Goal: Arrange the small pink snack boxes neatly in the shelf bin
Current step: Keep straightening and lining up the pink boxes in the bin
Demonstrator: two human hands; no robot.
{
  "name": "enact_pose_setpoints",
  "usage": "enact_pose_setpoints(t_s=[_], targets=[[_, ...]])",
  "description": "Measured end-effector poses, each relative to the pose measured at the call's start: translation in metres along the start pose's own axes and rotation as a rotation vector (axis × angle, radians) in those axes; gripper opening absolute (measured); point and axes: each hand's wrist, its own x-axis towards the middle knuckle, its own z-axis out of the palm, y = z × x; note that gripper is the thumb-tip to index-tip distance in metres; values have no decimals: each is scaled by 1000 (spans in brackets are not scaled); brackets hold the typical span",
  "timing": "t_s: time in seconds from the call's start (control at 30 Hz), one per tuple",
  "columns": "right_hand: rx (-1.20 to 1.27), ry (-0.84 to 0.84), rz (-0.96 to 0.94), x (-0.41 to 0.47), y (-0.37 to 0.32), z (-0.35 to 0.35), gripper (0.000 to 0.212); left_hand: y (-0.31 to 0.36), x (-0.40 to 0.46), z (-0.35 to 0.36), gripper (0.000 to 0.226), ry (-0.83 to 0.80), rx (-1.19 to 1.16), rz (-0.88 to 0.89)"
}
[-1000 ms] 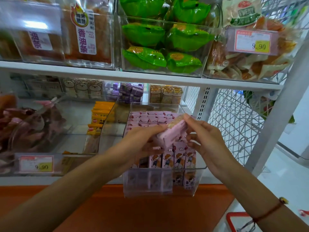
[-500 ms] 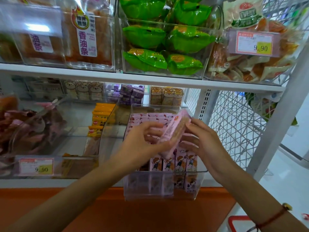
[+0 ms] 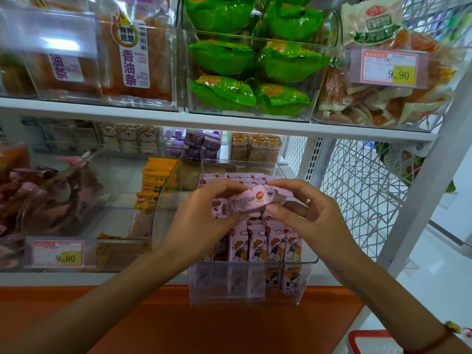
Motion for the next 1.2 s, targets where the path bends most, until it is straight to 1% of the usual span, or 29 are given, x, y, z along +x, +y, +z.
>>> enact_pose_setpoints(t_s=[0.1,0.13,0.23,0.27,0.3,0.37,0.4,0.43,0.5,0.53,0.57,0.63,0.67,0.7,0.73,0.8,0.83,0.9,0.97,1.03,1.1,1.2], targets=[[-53,67,15,0,-2,3,44,5,-2,1,45,-1,47,6],[-86,100,4,1,-2,4,43,9,-2,1,44,-3,75,27],[-102,167,-16,3,-2,1,22,21,-3,0,35,-78,109,107],[-88,162,-15,3,-2,-2,23,24,-3,0,33,-122,88,98],[-68,143,-10,2,-2,-4,30,25,-3,1,38,-173,42,59],[-6,95,8,1,-3,-7,50,26,-2,1,56,-300,-126,-68],[18,70,13,1,-3,-7,55,26,-2,1,58,-370,-199,-100],[21,47,10,0,-3,-7,57,26,-1,0,54,-423,-239,-98],[-17,23,-8,0,-3,-6,59,27,-1,-1,45,-442,-271,-93],[-52,19,-7,0,-2,-6,64,27,1,-1,41,-414,-311,-102],[-93,6,9,-1,-1,-6,73,28,2,0,37,-367,-380,-134],[-176,-46,74,-3,2,-2,94,27,4,3,35,-222,-546,-244],[-212,-64,99,-5,4,2,97,27,5,5,35,-146,-622,-292],[-235,-63,110,-7,6,6,93,28,5,8,37,-92,-663,-319],[-237,-36,108,-8,8,8,84,28,5,11,40,-65,-666,-325],[-223,54,86,-6,8,8,58,33,5,14,46,-40,-628,-315],[-224,84,74,-4,6,5,49,34,5,15,47,-12,-610,-311],[-226,95,59,-2,3,-5,41,35,6,14,49,66,-604,-319],[-176,97,66,-1,3,-14,33,37,7,12,45,112,-665,-326],[-137,119,71,-1,7,-21,33,41,7,12,36,118,-684,-285],[-161,166,64,-1,12,-25,37,46,8,15,30,155,-646,-228],[-310,260,62,0,22,-35,41,43,16,23,23,318,-576,-189]])
